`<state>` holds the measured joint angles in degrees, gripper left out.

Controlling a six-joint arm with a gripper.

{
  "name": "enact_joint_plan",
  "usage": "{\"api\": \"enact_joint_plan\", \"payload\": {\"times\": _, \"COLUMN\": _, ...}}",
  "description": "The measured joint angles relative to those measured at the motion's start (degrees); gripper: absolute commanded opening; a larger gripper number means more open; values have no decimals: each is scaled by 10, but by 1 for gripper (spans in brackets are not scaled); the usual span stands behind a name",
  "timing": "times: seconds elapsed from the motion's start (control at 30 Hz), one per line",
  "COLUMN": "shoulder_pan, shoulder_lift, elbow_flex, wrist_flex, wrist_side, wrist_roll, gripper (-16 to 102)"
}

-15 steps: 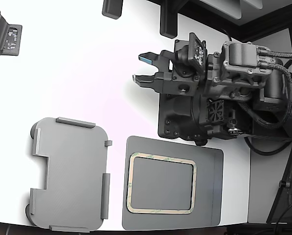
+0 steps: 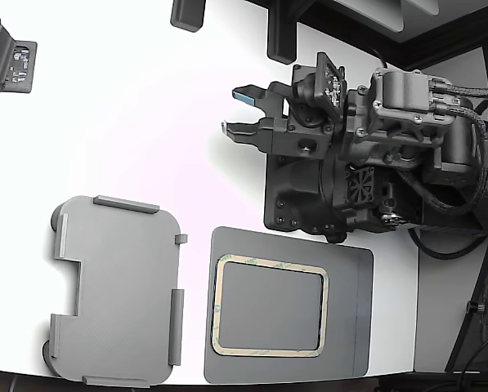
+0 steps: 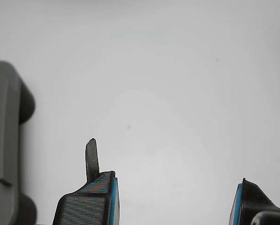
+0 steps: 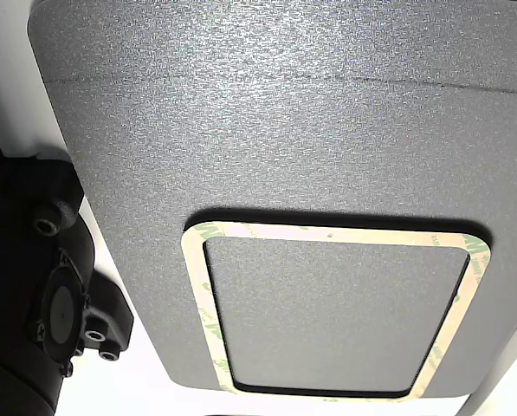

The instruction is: Grab top frame and put it into gray box.

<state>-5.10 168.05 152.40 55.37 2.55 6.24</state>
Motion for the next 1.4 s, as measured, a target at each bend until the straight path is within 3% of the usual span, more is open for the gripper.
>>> {"api": "enact_joint_plan", "payload": {"times": 0.33, "shoulder_pan": 1, "shoulder_lift": -32, "elbow_flex": -60, "wrist_flex": -15, "wrist_side": -48, "wrist_roll": -42, "gripper": 100}}
{"api": "enact_joint_plan", "payload": {"times": 0.5, "shoulder_pan": 18, "shoulder_lift": -102, "elbow_flex": -129, "wrist_flex": -45, "wrist_side": -98, "wrist_roll": -121, "gripper": 100}}
{"api": "enact_joint_plan", "payload": {"times": 0.73, "shoulder_pan": 122, "shoulder_lift": -209, "elbow_flex": -232, "wrist_flex": -19, "wrist_side": -67, "wrist_roll": -279, "gripper": 99}}
{"api": "enact_joint_plan", "payload": {"times": 0.83, "shoulder_pan": 172, "shoulder_lift": -234, "elbow_flex": -251, "wrist_flex": -18, "wrist_side": -72, "wrist_roll": -381, "gripper": 92}}
{"api": "enact_joint_plan", "payload": {"times": 1.0, "shoulder_pan": 245, "shoulder_lift": -294, "elbow_flex": -300, "wrist_flex": 43, "wrist_side": -83, "wrist_roll": -555, "gripper": 91}}
{"api": "enact_joint_plan", "payload": {"times": 1.1, "shoulder_pan": 281, "shoulder_lift": -340, "elbow_flex": -335, "wrist_flex": 94, "wrist_side": -109, "wrist_roll": -668, "gripper": 99}}
{"api": "enact_joint_plan", "payload": {"times": 1.17, "shoulder_pan": 307, "shoulder_lift": -368, "elbow_flex": -359, "wrist_flex": 134, "wrist_side": -120, "wrist_roll": -737, "gripper": 93}}
{"api": "enact_joint_plan", "payload": {"times": 1.23, "shoulder_pan": 337, "shoulder_lift": -385, "elbow_flex": -373, "wrist_flex": 169, "wrist_side": -114, "wrist_roll": -798, "gripper": 87}}
{"api": "enact_joint_plan", "payload": {"times": 1.4, "shoulder_pan": 438, "shoulder_lift": -382, "elbow_flex": -366, "wrist_flex": 211, "wrist_side": -73, "wrist_roll": -903, "gripper": 97}}
